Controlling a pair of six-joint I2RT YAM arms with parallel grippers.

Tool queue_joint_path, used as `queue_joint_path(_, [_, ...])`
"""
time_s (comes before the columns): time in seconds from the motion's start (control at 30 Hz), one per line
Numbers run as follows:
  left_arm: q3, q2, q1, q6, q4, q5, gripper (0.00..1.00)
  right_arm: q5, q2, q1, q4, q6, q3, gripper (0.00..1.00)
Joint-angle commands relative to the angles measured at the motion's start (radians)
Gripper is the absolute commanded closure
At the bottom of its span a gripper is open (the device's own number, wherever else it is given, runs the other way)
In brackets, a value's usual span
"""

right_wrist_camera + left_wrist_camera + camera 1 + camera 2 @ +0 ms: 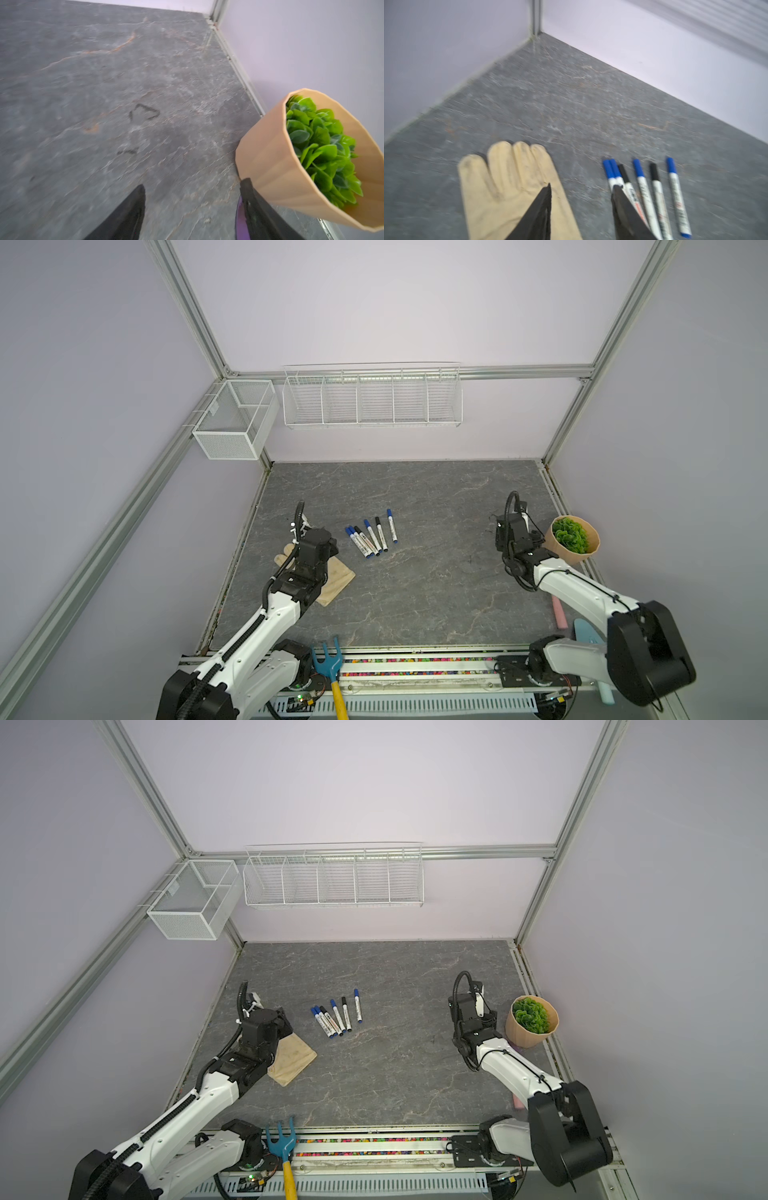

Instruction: Insert the pens into the pen caps

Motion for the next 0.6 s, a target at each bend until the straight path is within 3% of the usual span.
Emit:
queue_joint_path(0.0, [0.031,0.065,0.052,0.145,0.002,-0.182,0.51,0.091,0.083,-0.015,0.322,-0.124,-0.077,0.22])
queue_joint_path(0.07, [0.043,0.102,0.089,0.154,0.03,-0.204,0.51,0.078,0.116,-0.011,0.416,-0.185,-0.087,0.19])
queue_joint_path(0.1, [0.037,0.114,0.1,0.169,0.073,-0.226,0.5,0.016,0.119,-0.011,0.511,-0.24,-0.12,0.01])
queue_joint_path(0.13, [0.016,0.12,0.105,0.197,0.138,-0.253,0.46,-0.044,0.122,-0.009,0.617,-0.308,-0.152,0.11])
queue_joint_path(0.17, [-0.013,0.126,0.106,0.229,0.214,-0.281,0.18,-0.086,0.129,-0.009,0.661,-0.355,-0.164,0.11])
queue_joint_path(0.2, [-0.051,0.137,0.113,0.271,0.313,-0.294,0.01,-0.106,0.144,-0.009,0.719,-0.398,-0.179,0.11])
queue_joint_path(0.3, [-0.143,0.2,0.119,0.353,0.531,-0.343,0.01,-0.109,0.216,-0.025,0.937,-0.445,-0.23,0.11])
queue_joint_path(0.43, [-0.141,0.254,0.129,0.348,0.56,-0.3,0.01,-0.221,0.165,-0.1,0.851,-0.341,-0.239,0.11])
queue_joint_path(0.57, [-0.208,0.303,0.151,0.431,0.832,-0.199,0.01,-0.6,0.175,-0.301,0.738,-0.231,-0.204,0.11])
